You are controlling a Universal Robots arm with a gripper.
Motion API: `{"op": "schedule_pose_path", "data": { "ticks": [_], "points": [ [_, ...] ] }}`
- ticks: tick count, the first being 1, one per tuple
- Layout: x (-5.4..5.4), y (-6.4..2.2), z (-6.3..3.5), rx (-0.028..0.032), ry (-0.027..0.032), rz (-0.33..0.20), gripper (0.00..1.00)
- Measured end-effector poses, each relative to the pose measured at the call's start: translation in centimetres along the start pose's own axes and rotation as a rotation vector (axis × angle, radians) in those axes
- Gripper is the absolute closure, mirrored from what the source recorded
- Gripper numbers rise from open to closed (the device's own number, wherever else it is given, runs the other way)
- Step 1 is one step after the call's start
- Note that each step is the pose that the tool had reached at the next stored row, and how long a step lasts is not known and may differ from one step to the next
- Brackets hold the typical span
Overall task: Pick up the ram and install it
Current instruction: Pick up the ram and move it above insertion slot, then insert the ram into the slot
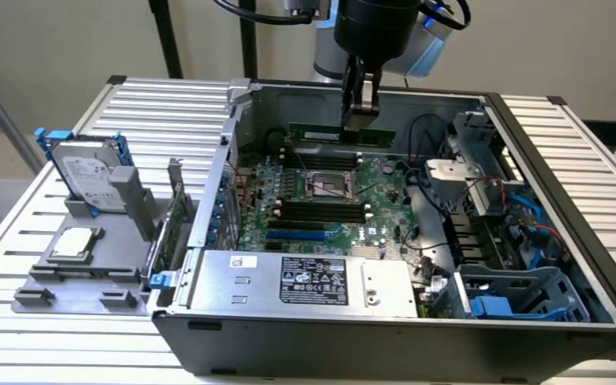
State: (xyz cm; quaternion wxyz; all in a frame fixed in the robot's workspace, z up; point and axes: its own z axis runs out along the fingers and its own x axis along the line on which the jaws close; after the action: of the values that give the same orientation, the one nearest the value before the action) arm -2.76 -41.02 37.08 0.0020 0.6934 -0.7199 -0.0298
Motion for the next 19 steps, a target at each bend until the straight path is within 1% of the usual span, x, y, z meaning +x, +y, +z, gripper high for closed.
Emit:
{"op": "schedule_pose_path", "data": {
  "ticks": [13,19],
  "points": [
    [0.0,-0.01,0.01,-0.0001,-0.0001,0.000,0.86],
    [0.0,0.24,1.05,-0.0001,-0.0010,0.000,0.86]
  ]
}}
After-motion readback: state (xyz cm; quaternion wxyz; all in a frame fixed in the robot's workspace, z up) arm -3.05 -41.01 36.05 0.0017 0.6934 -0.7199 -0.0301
